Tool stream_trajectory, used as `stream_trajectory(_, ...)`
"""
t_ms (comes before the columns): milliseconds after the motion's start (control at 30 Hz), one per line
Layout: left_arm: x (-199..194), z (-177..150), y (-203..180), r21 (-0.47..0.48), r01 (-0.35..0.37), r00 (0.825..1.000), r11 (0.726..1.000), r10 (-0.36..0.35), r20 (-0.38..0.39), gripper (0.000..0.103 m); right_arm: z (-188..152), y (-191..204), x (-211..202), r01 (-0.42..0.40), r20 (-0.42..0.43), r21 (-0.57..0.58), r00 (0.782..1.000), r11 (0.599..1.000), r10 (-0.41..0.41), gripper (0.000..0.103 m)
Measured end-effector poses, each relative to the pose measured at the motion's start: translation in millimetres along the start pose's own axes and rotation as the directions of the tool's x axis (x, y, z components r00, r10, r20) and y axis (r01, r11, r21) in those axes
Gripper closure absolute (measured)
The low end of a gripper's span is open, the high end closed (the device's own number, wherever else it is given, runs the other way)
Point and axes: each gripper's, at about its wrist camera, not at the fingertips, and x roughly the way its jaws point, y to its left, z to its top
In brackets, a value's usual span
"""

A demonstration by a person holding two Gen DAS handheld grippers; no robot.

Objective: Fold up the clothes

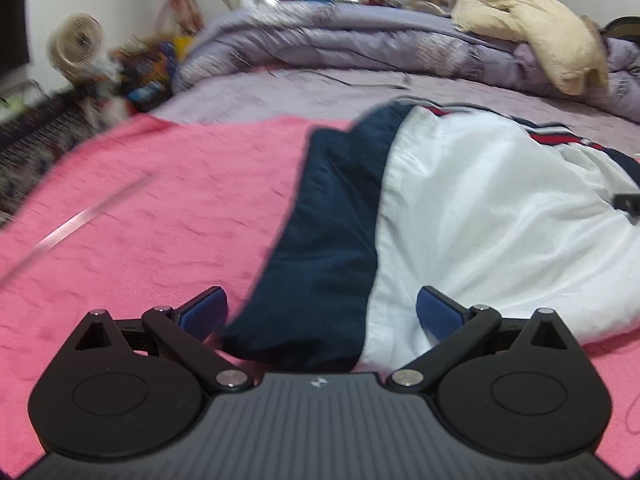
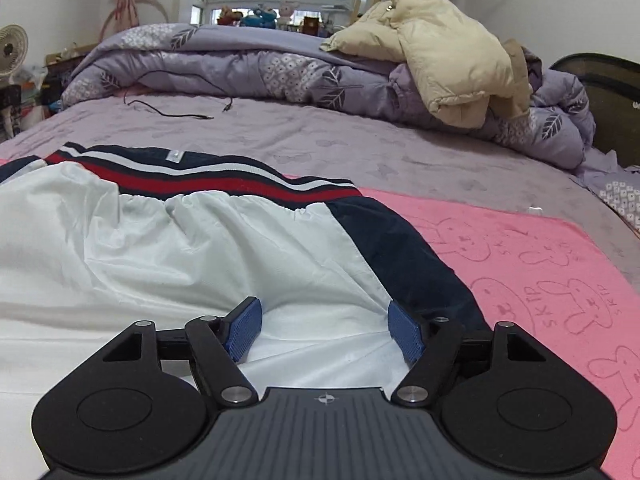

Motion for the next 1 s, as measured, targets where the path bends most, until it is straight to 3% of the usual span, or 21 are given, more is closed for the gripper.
stream_trajectory(67,-27,13,-1,-0.009,-0.049,0.991,0.999,0.05,0.124,0.023,-2,0,-2,-0.023,-0.003,0.002,1.0,1.0,0.023,0.024)
stream_trajectory(133,-42,36,-8,0.006,0.054,0.976,0.999,-0.054,0.211,0.015,-4,0,-5,-0.042,-0.005,0.005,0.999,0.999,0.042,0.021)
stream_trajectory(233,-30,69,-46,0.111,0.208,0.953,0.972,-0.227,0.203,0.011,-6,-2,-9,-0.059,-0.006,0.007,0.998,0.998,0.059,0.017)
stream_trajectory(300,-5,78,-82,0.199,0.249,0.947,0.948,-0.281,0.157,0.011,-8,-4,-11,-0.066,-0.008,0.007,0.998,0.998,0.066,0.015)
stream_trajectory(367,30,79,-113,0.27,0.23,0.964,0.935,-0.256,0.067,0.012,-7,-5,-10,-0.069,-0.01,0.008,0.998,0.998,0.069,0.014)
stream_trajectory(433,69,71,-128,0.3,0.151,0.988,0.942,-0.148,-0.034,0.012,-7,-5,-10,-0.069,-0.01,0.007,0.998,0.998,0.069,0.014)
stream_trajectory(467,85,66,-124,0.292,0.124,0.992,0.948,-0.112,-0.057,0.01,-7,-4,-10,-0.07,-0.01,0.006,0.997,0.998,0.07,0.013)
stream_trajectory(567,103,66,-90,0.188,0.124,0.991,0.974,-0.114,-0.064,0.004,-6,-3,-9,-0.082,-0.013,0.0,0.997,0.997,0.082,0.011)
stream_trajectory(667,105,69,-69,0.183,0.119,0.991,0.976,-0.108,-0.073,0.002,-4,-3,-12,-0.089,-0.01,0.001,0.996,0.996,0.089,0.011)
stream_trajectory(767,106,65,-60,0.183,0.12,0.992,0.976,-0.111,-0.057,0.001,12,-1,-25,-0.103,-0.008,0.045,0.995,0.994,0.103,0.028)
stream_trajectory(867,111,59,-59,0.144,0.127,0.991,0.981,-0.121,-0.049,0.0,37,7,-34,-0.164,0.06,0.087,0.985,0.983,0.159,0.028)
stream_trajectory(1000,117,61,-51,0.096,0.168,0.984,0.981,-0.162,-0.069,0.0,57,33,6,-0.151,0.018,0.004,0.988,0.989,0.151,0.026)
